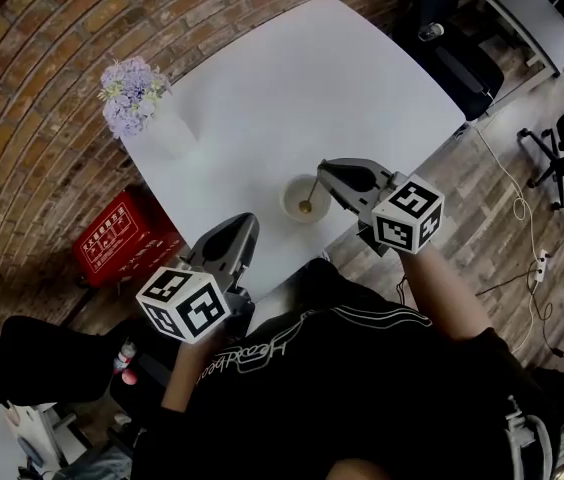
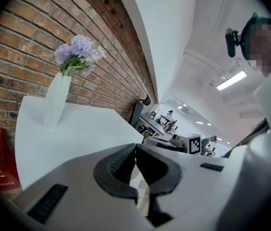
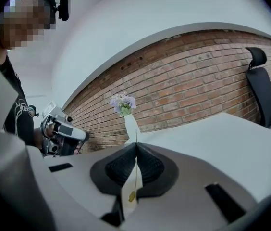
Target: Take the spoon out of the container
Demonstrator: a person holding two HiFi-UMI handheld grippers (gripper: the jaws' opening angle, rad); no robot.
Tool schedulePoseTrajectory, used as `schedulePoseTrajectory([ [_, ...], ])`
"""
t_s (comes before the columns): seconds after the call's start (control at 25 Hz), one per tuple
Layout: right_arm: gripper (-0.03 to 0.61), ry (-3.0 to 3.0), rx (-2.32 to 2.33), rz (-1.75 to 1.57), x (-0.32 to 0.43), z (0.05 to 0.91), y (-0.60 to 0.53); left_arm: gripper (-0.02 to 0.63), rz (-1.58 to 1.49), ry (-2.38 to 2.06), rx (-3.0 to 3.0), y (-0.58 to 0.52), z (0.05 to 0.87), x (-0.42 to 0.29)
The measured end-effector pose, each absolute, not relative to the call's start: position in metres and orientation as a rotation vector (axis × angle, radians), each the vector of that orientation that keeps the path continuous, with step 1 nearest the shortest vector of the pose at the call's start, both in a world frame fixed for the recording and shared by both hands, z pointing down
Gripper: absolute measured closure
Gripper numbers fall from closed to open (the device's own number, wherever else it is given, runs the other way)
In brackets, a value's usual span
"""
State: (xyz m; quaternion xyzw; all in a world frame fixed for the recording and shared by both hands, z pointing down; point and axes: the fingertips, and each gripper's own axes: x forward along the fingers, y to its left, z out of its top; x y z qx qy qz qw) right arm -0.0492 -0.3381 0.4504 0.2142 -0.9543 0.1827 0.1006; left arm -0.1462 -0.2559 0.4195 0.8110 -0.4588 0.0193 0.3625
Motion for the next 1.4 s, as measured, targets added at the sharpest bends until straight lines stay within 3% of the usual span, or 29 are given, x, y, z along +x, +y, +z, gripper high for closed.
schedulePoseTrajectory([
  [0.64,0.578,-2.991,0.766,0.456,-0.033,0.349,-0.25,0.609,-0.025,-1.116,2.229,-0.192,0.373,-0.138],
  [1.4,0.578,-2.976,0.77,0.497,-0.034,0.357,-0.182,0.609,-0.008,-1.035,2.28,-0.144,0.372,-0.126],
])
